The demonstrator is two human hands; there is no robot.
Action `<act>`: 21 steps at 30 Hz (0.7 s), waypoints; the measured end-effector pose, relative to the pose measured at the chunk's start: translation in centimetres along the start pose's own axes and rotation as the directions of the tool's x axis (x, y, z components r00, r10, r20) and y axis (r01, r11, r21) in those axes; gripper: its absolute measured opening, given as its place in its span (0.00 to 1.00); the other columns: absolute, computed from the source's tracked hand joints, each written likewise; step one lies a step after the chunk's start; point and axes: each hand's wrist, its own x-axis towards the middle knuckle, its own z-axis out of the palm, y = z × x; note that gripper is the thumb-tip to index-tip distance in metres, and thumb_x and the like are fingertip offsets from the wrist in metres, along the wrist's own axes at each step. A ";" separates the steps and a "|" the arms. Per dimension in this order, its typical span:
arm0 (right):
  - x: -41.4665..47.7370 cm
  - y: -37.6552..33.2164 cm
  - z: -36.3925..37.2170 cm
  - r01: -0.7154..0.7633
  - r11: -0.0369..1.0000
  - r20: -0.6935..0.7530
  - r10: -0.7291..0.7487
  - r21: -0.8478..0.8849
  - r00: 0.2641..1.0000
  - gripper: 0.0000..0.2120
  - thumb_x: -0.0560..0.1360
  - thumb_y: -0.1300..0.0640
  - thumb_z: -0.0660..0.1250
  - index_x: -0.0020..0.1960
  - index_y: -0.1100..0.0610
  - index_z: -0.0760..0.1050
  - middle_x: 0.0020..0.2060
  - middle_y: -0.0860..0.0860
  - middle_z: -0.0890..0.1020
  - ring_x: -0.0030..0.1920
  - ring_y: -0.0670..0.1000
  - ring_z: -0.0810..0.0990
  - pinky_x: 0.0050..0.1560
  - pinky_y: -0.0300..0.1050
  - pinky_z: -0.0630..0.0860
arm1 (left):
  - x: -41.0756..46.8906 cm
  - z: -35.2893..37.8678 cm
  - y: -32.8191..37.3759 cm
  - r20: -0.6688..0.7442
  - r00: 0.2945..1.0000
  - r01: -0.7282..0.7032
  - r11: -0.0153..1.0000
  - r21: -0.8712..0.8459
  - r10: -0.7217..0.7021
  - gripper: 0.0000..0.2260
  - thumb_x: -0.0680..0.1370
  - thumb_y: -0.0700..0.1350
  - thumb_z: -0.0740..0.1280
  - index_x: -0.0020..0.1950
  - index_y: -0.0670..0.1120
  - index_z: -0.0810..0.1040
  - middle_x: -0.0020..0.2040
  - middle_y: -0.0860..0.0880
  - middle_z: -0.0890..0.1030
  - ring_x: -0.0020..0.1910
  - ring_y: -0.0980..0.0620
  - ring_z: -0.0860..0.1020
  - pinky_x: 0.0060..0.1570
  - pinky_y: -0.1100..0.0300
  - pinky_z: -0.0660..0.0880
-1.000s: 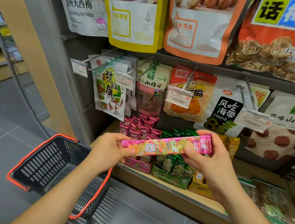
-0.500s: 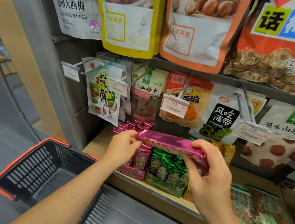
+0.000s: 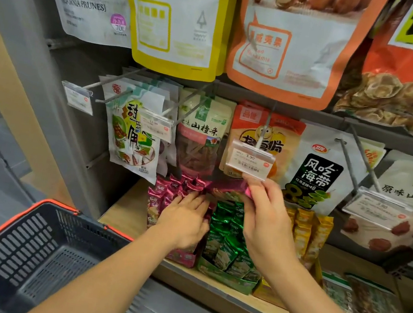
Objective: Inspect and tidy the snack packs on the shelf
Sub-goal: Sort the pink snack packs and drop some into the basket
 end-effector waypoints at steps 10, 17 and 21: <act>6.2 3.0 6.2 -0.258 0.944 0.256 0.306 -0.203 0.917 0.19 0.79 0.59 0.63 0.69 0.58 0.65 0.58 0.61 0.77 0.56 0.64 0.77 0.50 0.52 0.75 | -0.3 -0.6 -0.7 0.065 0.996 -0.060 0.995 -0.074 0.065 0.28 0.80 0.57 0.55 0.78 0.47 0.59 0.78 0.47 0.60 0.78 0.48 0.54 0.76 0.52 0.51; 6.4 3.9 8.9 -0.207 0.964 0.368 0.256 -0.169 0.894 0.19 0.78 0.60 0.64 0.67 0.57 0.67 0.56 0.58 0.79 0.55 0.61 0.78 0.54 0.51 0.76 | -1.0 -1.1 -1.3 0.133 0.982 -0.129 0.989 -0.069 0.137 0.38 0.73 0.44 0.67 0.80 0.47 0.52 0.80 0.48 0.54 0.79 0.49 0.50 0.77 0.55 0.48; 6.2 4.7 10.4 -0.175 0.946 0.492 0.294 -0.274 0.820 0.10 0.79 0.55 0.64 0.59 0.57 0.74 0.52 0.57 0.82 0.53 0.59 0.80 0.53 0.49 0.77 | -1.0 -0.6 -1.3 0.068 0.987 -0.143 0.988 -0.057 0.147 0.36 0.75 0.39 0.64 0.80 0.47 0.53 0.80 0.47 0.55 0.79 0.49 0.51 0.77 0.55 0.49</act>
